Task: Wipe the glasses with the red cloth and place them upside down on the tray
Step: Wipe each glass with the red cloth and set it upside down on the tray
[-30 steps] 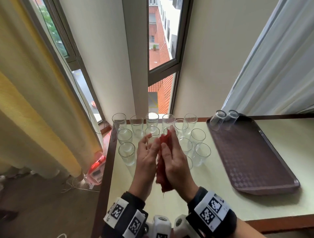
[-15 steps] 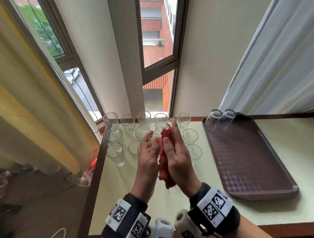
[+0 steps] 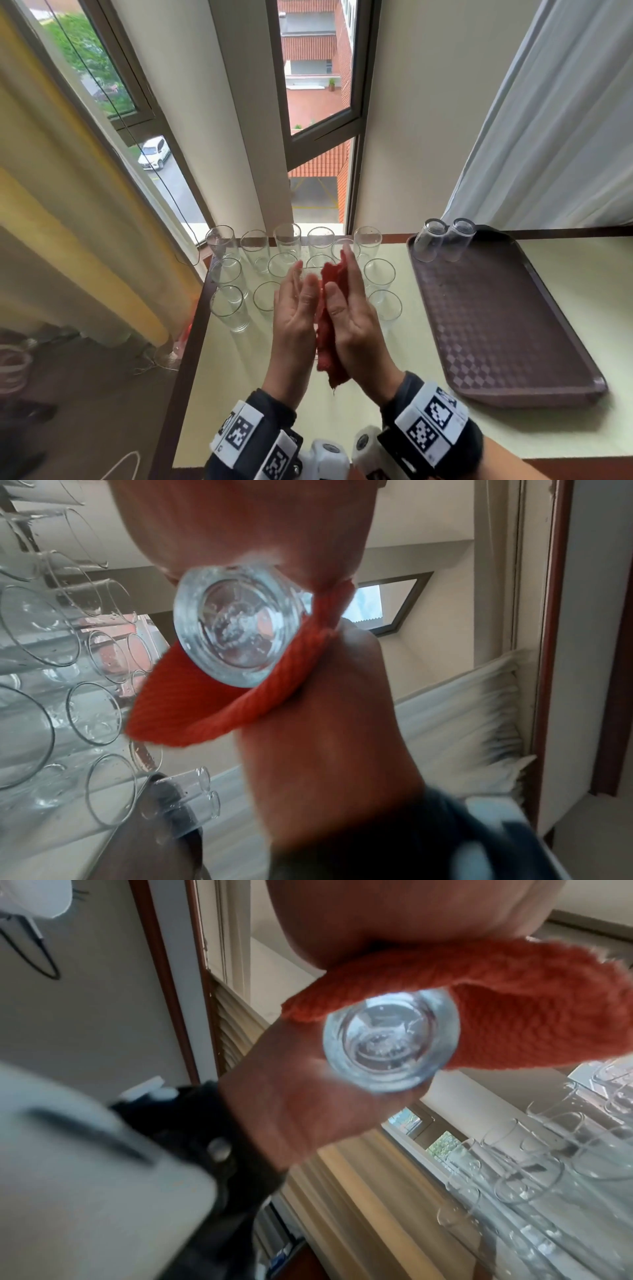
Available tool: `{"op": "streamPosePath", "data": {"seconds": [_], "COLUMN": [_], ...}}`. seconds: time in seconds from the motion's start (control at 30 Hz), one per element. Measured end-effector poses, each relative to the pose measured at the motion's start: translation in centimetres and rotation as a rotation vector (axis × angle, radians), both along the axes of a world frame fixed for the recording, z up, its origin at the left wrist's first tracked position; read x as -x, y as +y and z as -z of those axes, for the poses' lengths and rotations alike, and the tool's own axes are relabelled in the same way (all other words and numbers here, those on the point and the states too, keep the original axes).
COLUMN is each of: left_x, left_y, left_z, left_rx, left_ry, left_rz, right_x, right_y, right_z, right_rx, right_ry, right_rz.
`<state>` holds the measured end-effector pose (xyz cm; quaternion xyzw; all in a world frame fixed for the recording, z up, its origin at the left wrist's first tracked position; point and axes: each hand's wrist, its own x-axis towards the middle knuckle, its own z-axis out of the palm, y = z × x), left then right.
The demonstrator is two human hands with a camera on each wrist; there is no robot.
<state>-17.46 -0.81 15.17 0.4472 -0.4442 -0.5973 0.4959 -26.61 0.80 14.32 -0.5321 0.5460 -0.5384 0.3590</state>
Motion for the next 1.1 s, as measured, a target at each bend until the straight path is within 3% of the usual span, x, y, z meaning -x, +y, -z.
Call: {"op": "streamPosePath", "data": {"seconds": [0.13,0.3,0.5,0.63,0.8,1.0,1.1], "left_x": [-0.4,0.2,-0.1,-0.8,-0.2,-0.6,-0.7], "left_y": [-0.3,0.5,0.8,0.1,0.6,0.7,1.1], "left_z": [0.0,-0.2,1.1,0.6,-0.1,0.8,0.6], "left_rx": [0.022,0.027,-0.043,-0.06,-0.037,-0.062,-0.048], "left_ry": [-0.037,-0.042,-0.071,-0.073,-0.067,-0.077,-0.053], "left_rz": [0.025,0.077,0.066,0.143,0.071,-0.011,-0.039], "right_x": [0.2,1.3,0.5,0.2,0.5,-0.3,-0.4], "right_y": [0.6,-1.2,0.0,0.8,-0.8,1.0,1.2], "right_z": [0.3,-0.9,0.5,0.8,0.4,0.5,0.7], "right_rx": [0.044,0.061,0.015,0.028,0.009,0.055,0.063], "right_ry": [0.035,-0.087,-0.037,-0.026,-0.127,0.06,0.023], "right_rz": [-0.036,0.012,0.043,0.044,0.071,0.042,0.054]}}
